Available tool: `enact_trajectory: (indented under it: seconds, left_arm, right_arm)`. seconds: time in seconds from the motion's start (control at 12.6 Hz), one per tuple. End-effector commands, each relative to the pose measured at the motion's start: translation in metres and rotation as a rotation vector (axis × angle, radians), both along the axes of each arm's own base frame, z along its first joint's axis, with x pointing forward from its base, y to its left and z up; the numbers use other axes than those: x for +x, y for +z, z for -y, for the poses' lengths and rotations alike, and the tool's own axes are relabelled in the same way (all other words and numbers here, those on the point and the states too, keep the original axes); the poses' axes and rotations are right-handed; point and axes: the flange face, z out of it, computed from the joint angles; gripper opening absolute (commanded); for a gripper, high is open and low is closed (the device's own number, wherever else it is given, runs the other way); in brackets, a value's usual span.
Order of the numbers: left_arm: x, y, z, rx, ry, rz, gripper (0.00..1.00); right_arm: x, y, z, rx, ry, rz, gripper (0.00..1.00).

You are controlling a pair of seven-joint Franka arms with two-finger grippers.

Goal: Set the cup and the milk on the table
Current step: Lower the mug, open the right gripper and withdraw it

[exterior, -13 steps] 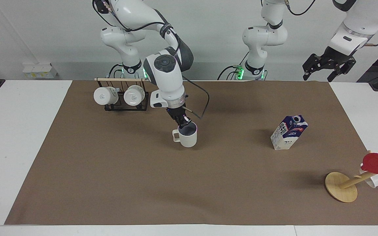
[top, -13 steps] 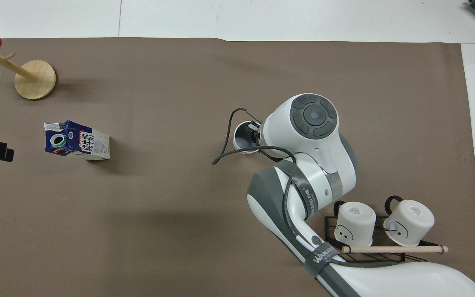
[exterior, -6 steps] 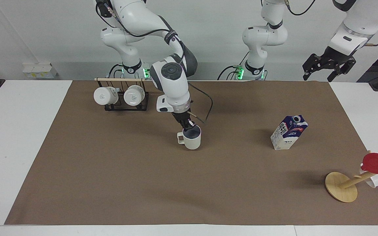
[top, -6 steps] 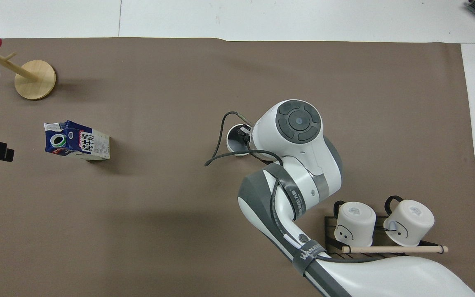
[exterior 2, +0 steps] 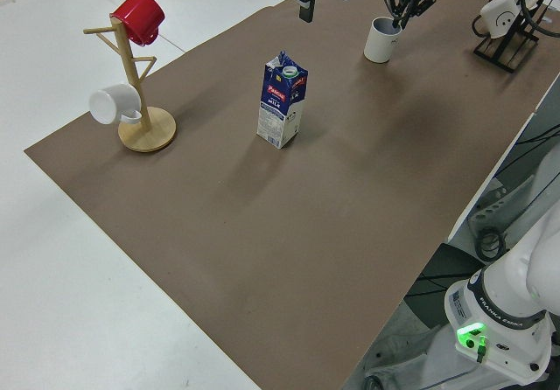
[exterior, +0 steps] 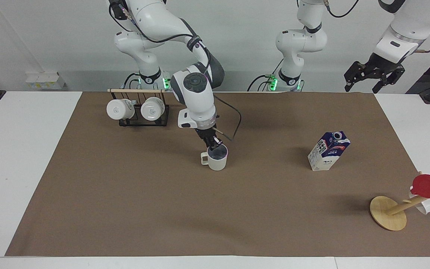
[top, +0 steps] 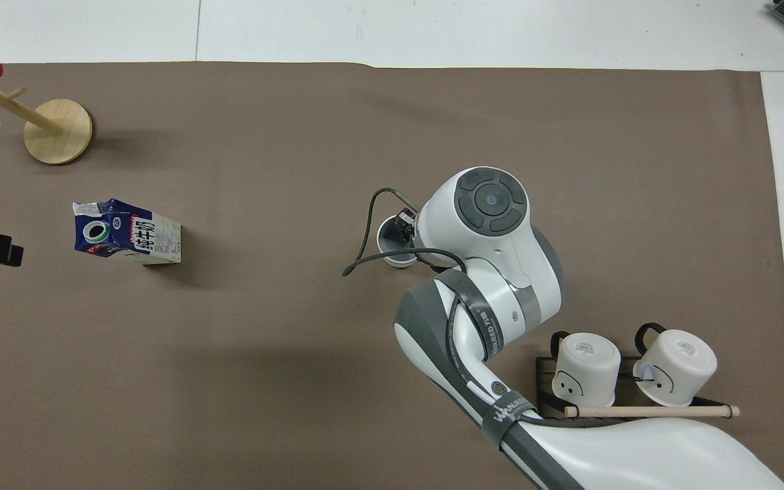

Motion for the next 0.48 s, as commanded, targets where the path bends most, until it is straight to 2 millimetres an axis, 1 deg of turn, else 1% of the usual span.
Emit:
enact_trajectory:
  seconds: [0.0,0.16,0.24,0.4]
  left_arm:
    - [-0.004,0.006,0.006,0.017,-0.003,-0.002,1.0]
    - [-0.004,0.005,0.007,0.017,-0.004,-0.006,1.0]
    - [-0.007,0.003,0.008,0.016,-0.006,-0.023,1.0]
    - [-0.009,0.002,0.011,0.017,-0.007,-0.034,1.0]
  right_arm:
    - [0.003,0.027,0.008,0.012,-0.011,0.037,1.0]
    - [0.001,0.063,0.017,0.021,0.031,0.087,1.0]
    - [0.002,0.079,0.033,0.013,0.063,0.093,1.0]
    - [0.004,0.106,0.067,-0.002,0.109,0.108,1.0]
